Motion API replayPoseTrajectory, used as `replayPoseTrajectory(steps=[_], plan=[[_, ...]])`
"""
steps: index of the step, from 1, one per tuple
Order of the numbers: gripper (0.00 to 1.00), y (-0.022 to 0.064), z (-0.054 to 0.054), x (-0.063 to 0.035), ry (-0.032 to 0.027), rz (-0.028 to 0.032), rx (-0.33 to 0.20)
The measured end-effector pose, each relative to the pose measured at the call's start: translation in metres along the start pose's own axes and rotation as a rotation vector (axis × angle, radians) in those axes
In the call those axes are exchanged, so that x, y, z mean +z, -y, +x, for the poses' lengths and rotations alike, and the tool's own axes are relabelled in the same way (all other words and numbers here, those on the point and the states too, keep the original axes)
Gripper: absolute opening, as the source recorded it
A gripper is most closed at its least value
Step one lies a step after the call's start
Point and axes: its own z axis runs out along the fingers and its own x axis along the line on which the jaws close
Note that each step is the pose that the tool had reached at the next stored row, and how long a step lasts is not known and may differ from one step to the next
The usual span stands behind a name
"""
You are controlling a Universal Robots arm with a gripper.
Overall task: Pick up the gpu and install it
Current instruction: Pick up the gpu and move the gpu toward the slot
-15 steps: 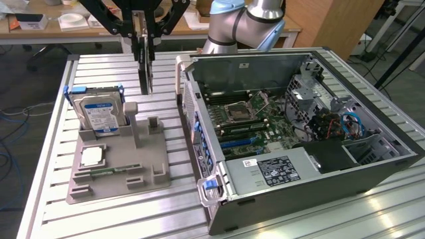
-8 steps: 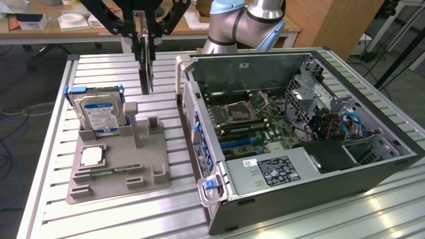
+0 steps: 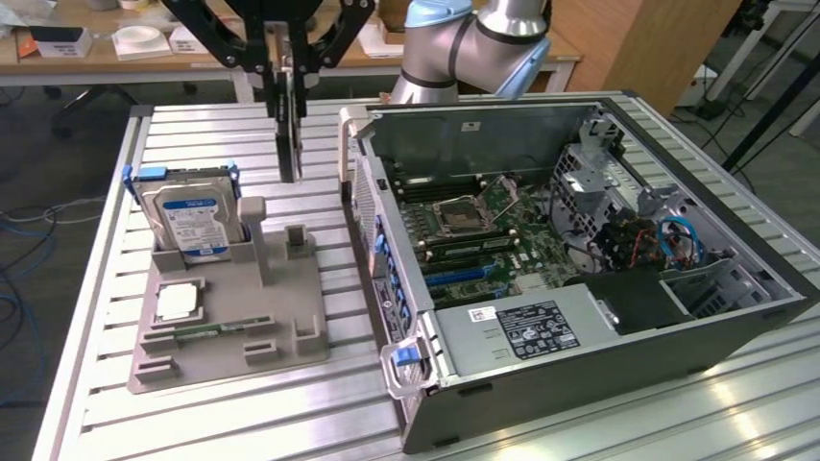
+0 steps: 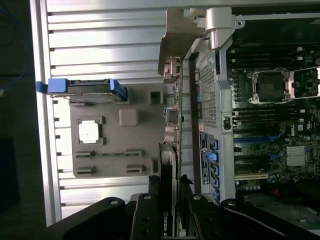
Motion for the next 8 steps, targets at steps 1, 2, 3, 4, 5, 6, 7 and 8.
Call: replayPoseTrajectory(steps=[1, 2, 3, 4, 5, 6, 7, 8], plan=[[0.26, 0.0, -0.0006, 0.0003, 0.0001, 0.0001, 0.0], [0.26, -0.0001, -0.0011, 0.0005, 0.0, 0.0, 0.0], [0.26, -0.0001, -0.0016, 0.0009, 0.0001, -0.0001, 0.0], [0.26, -0.0001, -0.002, 0.0012, 0.0, -0.0001, 0.0], [0.26, -0.0001, -0.0025, 0.0015, 0.0, 0.0, 0.0], [0.26, -0.0001, -0.0028, 0.0018, 0.0, 0.0, 0.0], [0.26, -0.0001, -0.0032, 0.0021, 0.0001, 0.0, 0.0], [0.26, -0.0002, -0.0035, 0.0024, 0.0001, -0.0001, 0.0]])
